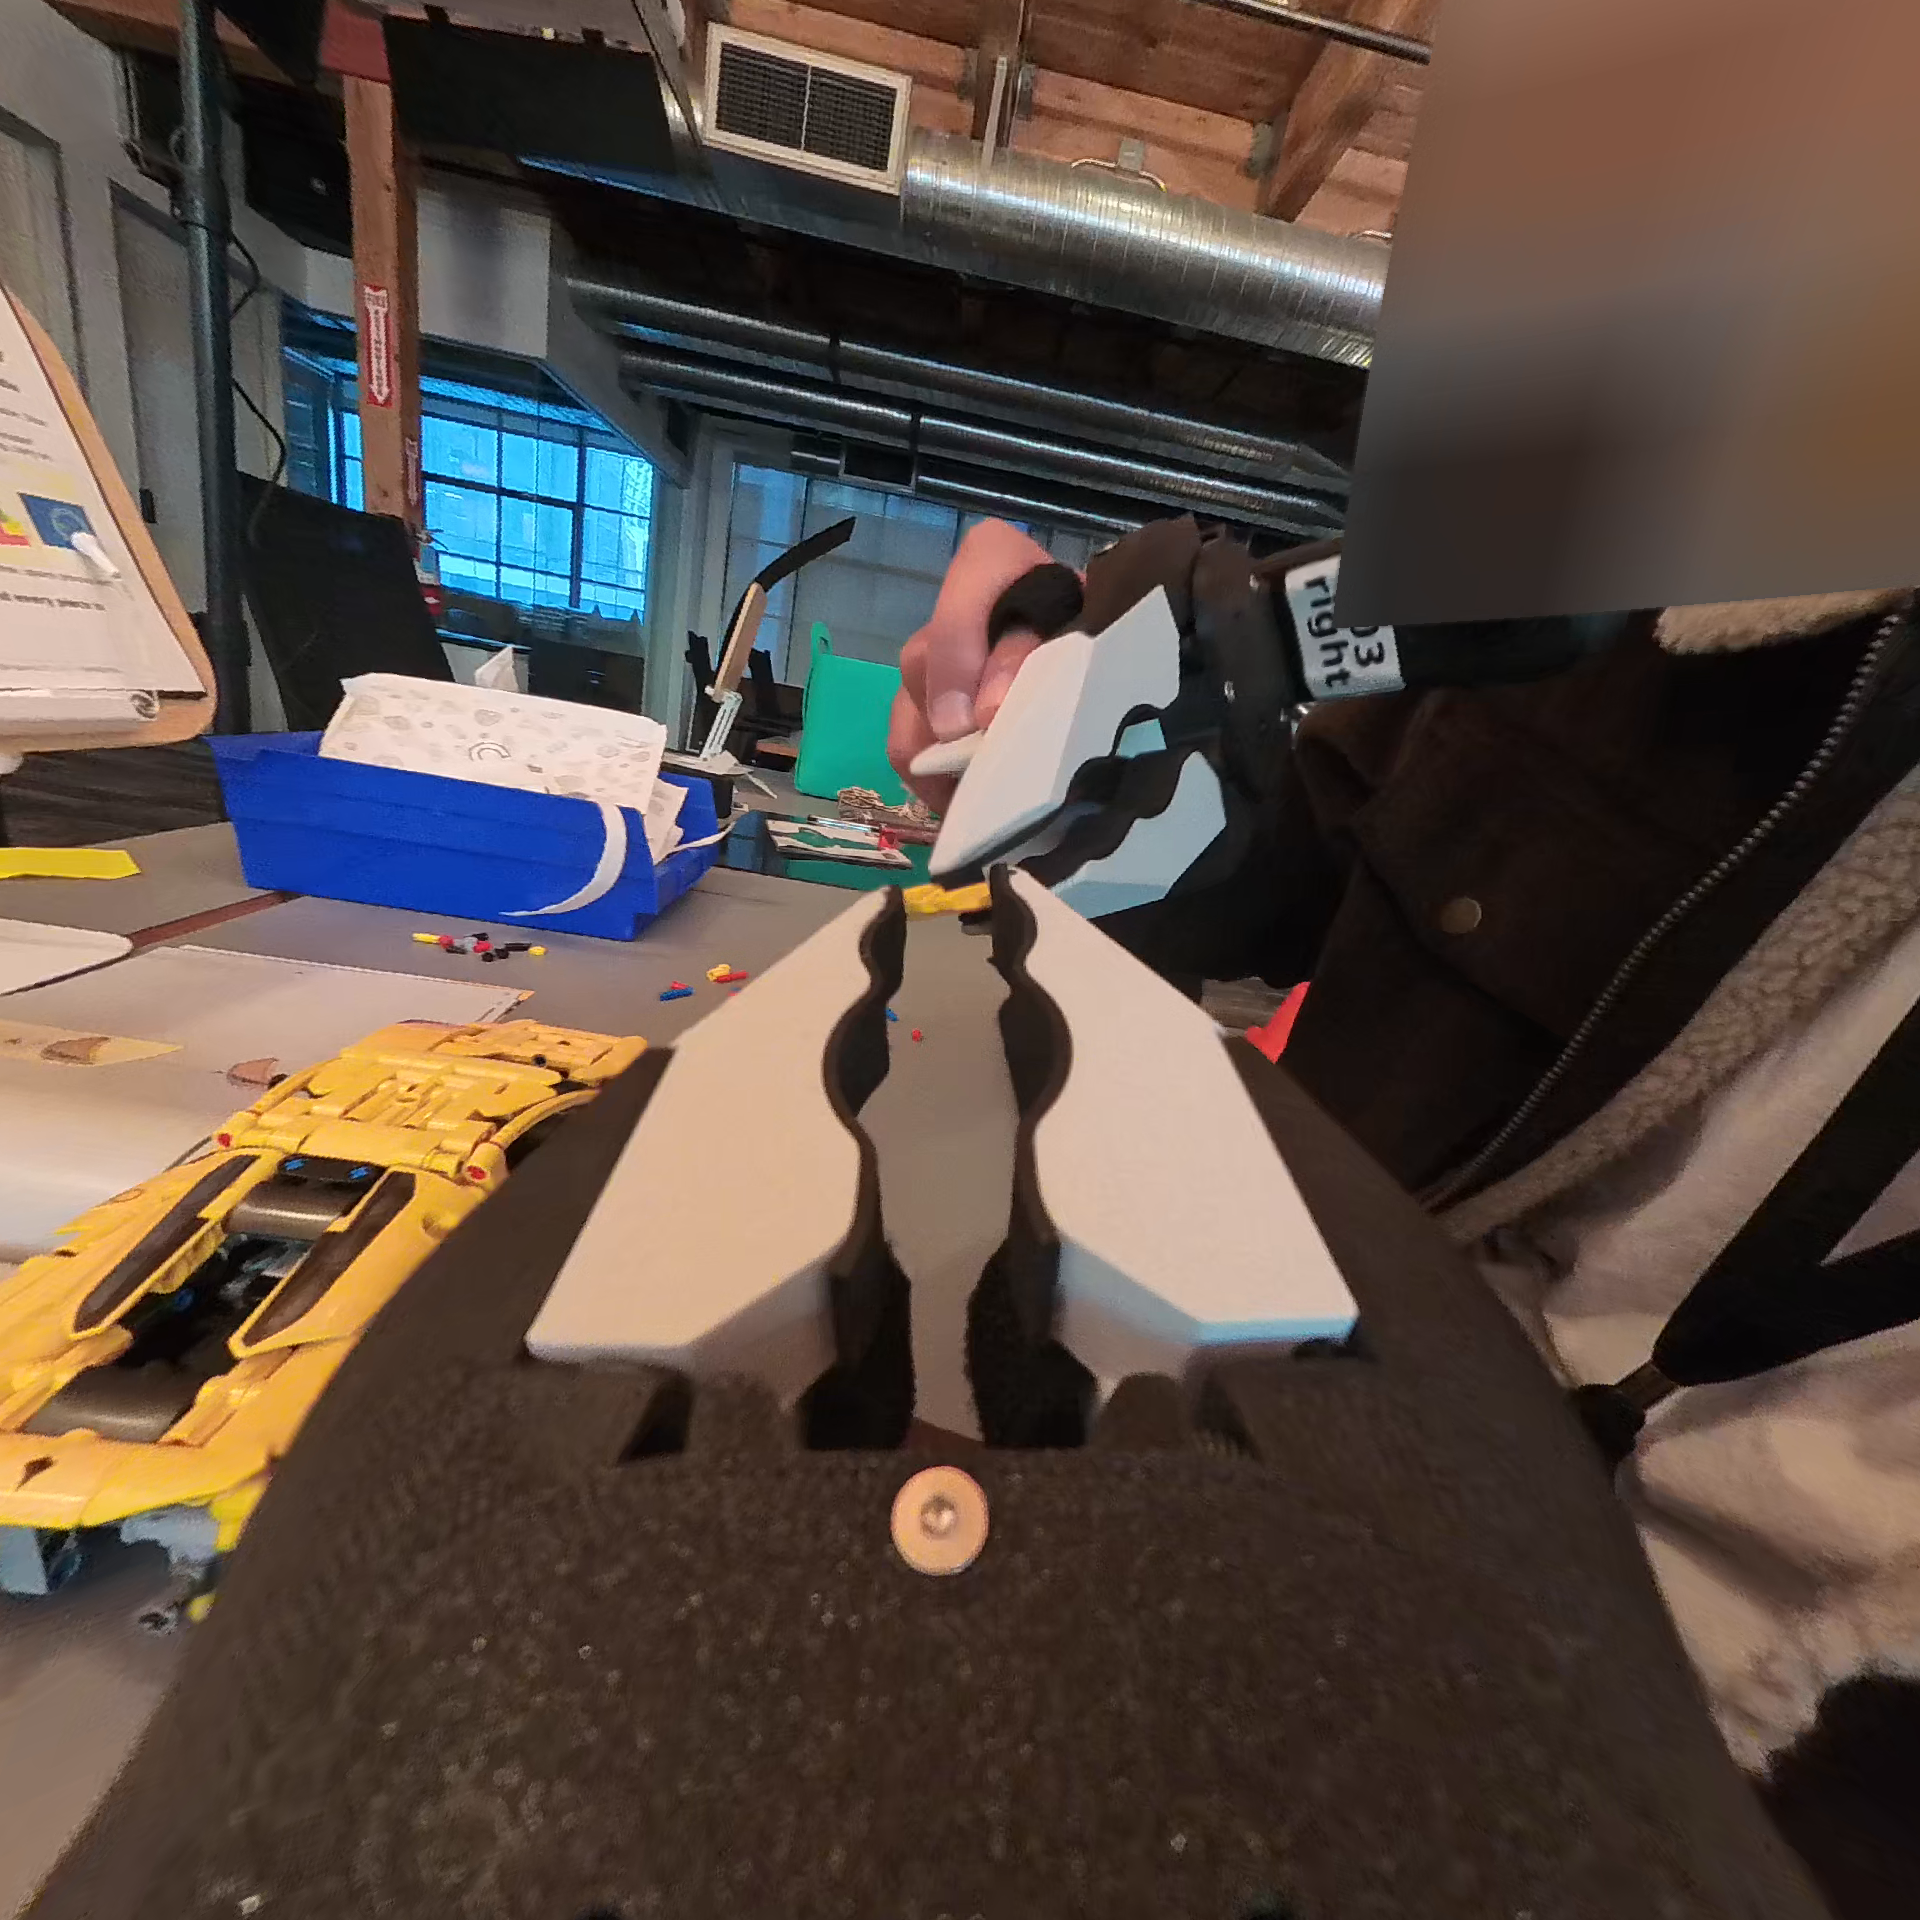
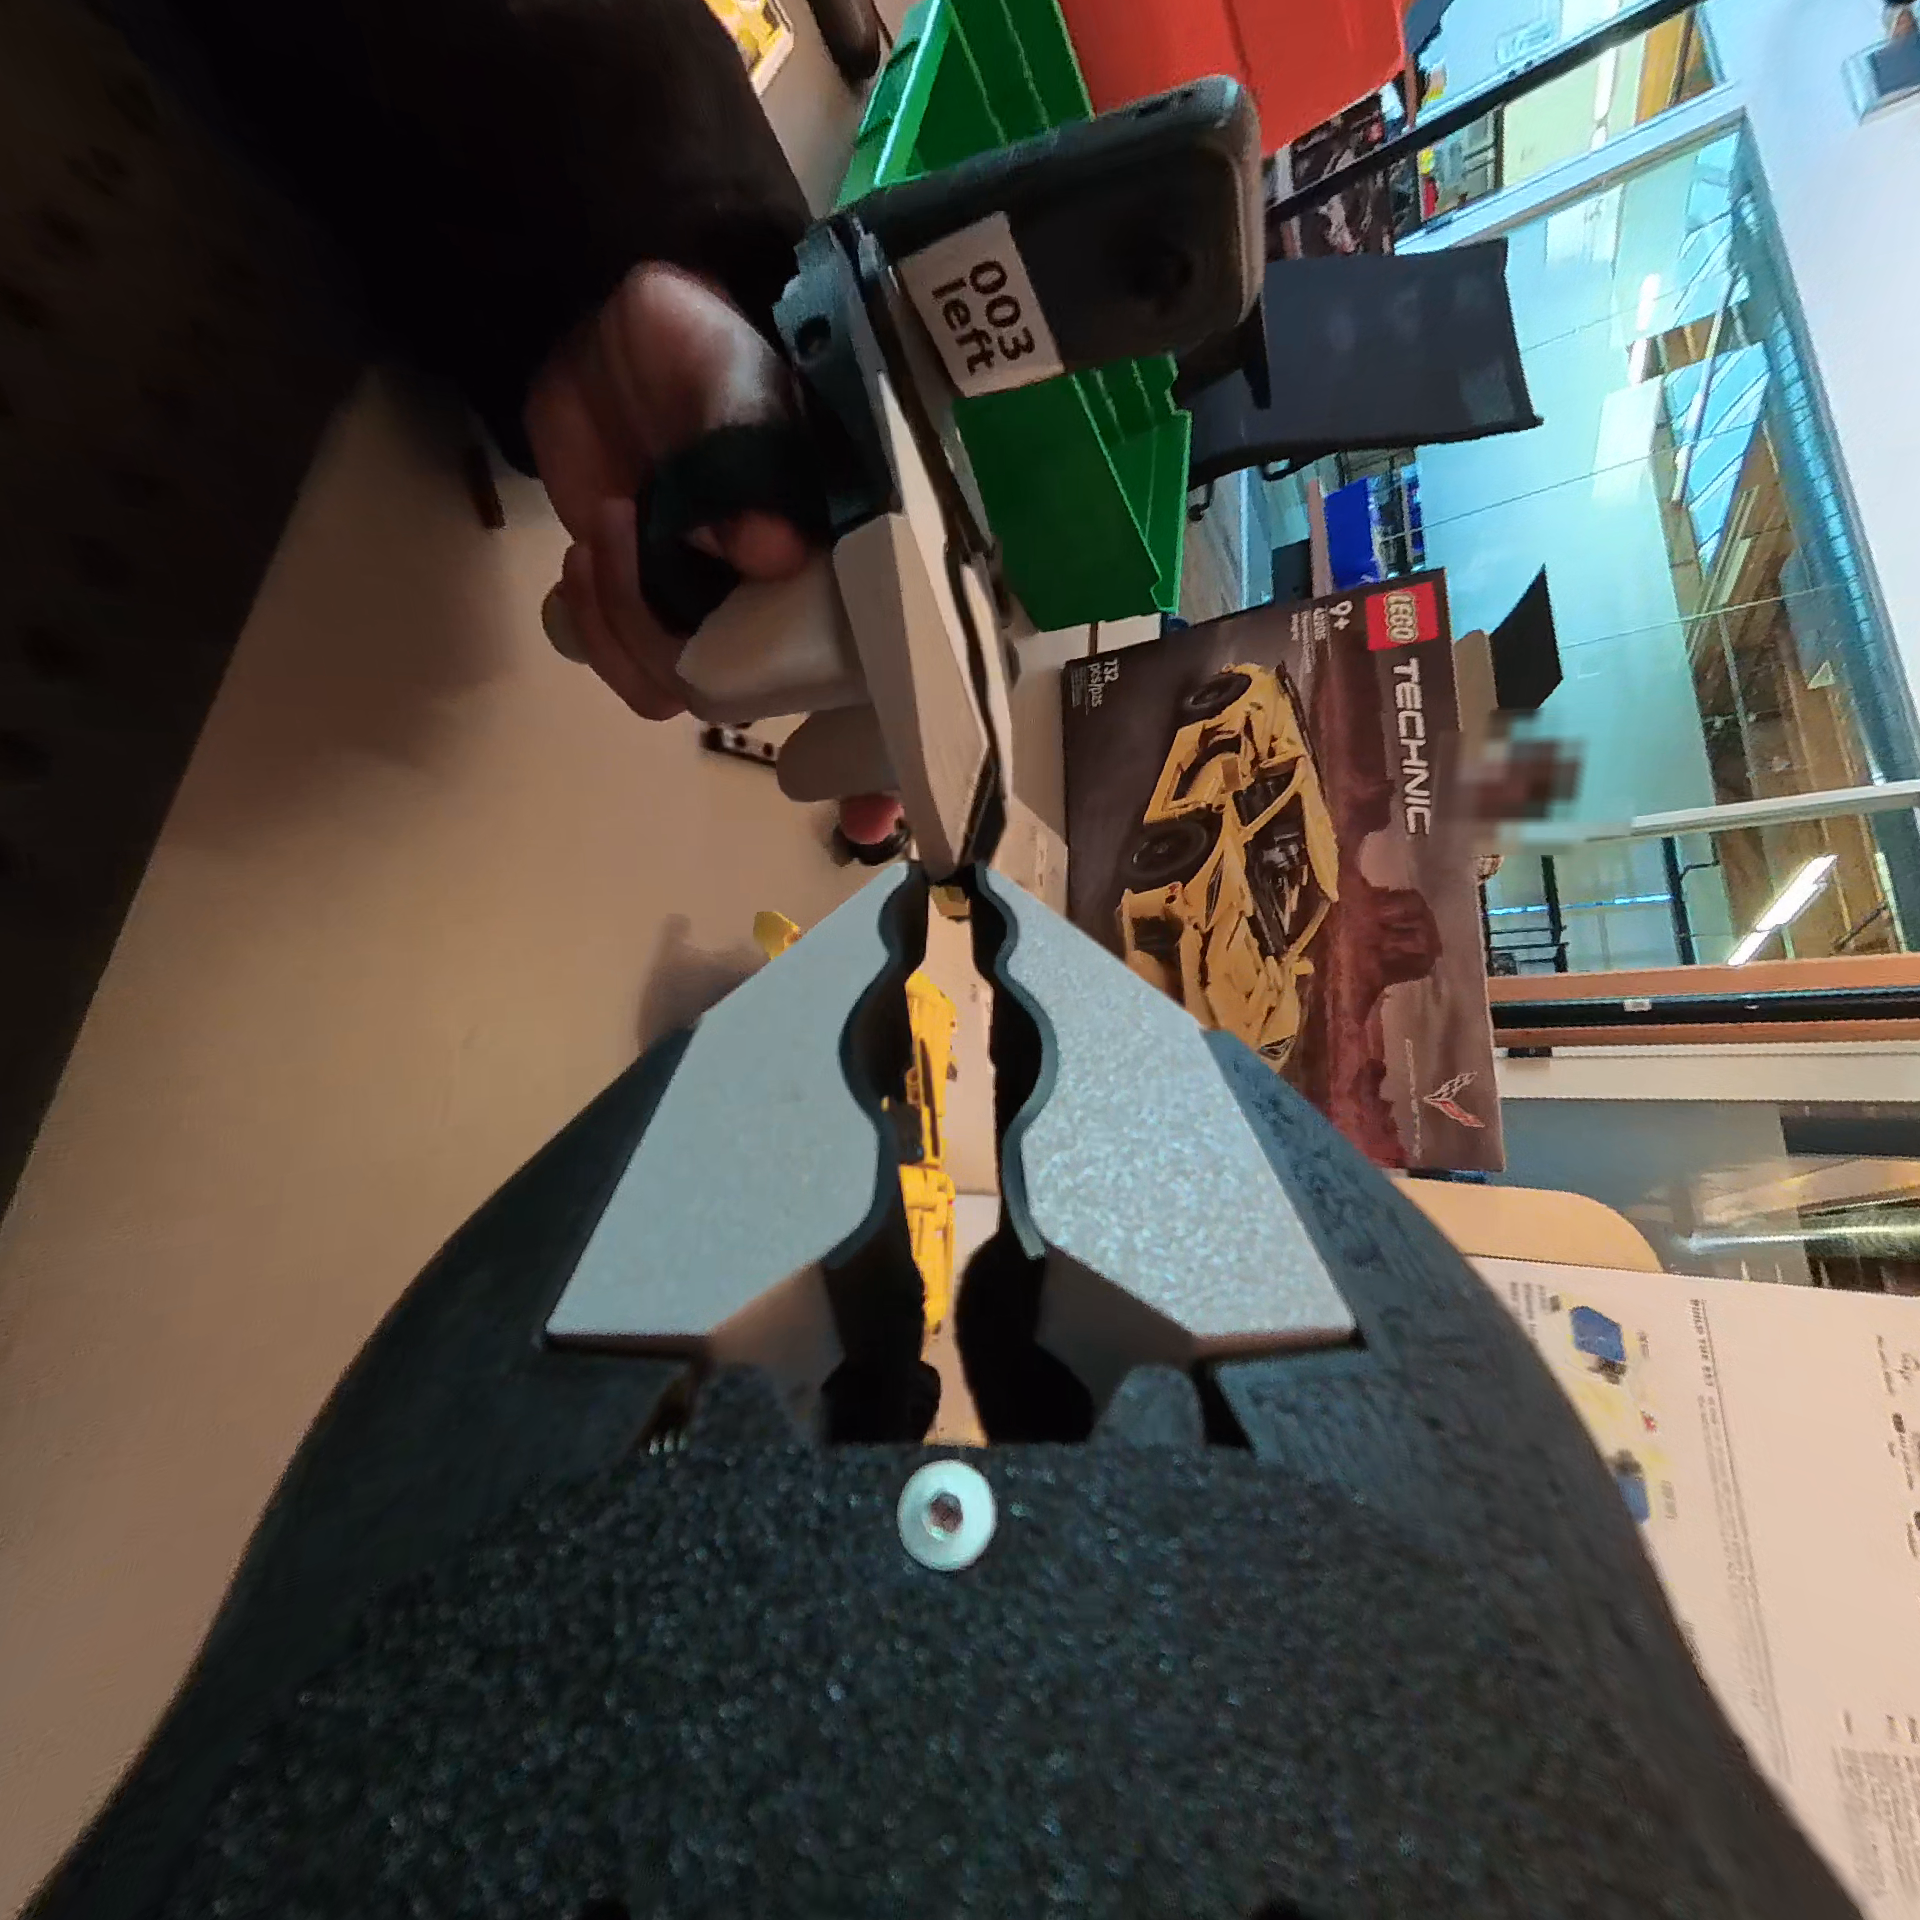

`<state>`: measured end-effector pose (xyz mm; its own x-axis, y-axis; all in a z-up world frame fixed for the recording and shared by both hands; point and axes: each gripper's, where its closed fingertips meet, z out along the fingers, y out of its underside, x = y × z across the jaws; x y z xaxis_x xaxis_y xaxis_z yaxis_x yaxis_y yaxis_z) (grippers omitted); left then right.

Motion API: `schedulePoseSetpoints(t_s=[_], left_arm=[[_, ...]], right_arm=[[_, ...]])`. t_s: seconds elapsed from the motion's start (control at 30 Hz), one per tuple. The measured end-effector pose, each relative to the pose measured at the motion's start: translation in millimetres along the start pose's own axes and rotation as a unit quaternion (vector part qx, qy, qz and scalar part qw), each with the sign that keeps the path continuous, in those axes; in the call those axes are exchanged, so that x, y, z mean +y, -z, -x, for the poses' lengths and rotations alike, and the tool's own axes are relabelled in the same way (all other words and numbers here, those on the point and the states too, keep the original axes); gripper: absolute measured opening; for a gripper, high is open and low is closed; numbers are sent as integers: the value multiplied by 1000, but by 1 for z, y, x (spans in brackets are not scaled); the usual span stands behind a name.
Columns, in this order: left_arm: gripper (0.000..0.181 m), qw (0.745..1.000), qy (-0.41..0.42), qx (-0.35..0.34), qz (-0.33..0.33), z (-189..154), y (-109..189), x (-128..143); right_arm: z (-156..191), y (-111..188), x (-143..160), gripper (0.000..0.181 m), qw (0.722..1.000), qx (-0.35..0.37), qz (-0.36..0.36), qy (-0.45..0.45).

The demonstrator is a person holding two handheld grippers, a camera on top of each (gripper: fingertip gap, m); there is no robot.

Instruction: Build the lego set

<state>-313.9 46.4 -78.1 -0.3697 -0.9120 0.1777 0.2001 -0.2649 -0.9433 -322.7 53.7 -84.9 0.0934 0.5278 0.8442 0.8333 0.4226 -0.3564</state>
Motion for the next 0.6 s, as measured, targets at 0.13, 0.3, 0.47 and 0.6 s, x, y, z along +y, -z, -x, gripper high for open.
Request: schedulePoseSetpoints(t_s=[0.13, 0.3, 0.47, 0.6], left_arm=[[16, 1000, 25, 14, 4, -3, -2, 4], [16, 997, 73, 24, 25, -1, -2, 10], [16, 990, 136, 38, 24, 1, -3, 10], [17, 985, 162, 59, 7, -2, -2, 4]], right_arm=[[5, 3, 0, 6, 999, -35, -4, -17], [11, 2, 4, 5, 998, -54, -1, 8], [10, 2, 6, 5, 998, -62, -7, -15], [8, 3, -1, 5, 986, -91, -52, -132]])
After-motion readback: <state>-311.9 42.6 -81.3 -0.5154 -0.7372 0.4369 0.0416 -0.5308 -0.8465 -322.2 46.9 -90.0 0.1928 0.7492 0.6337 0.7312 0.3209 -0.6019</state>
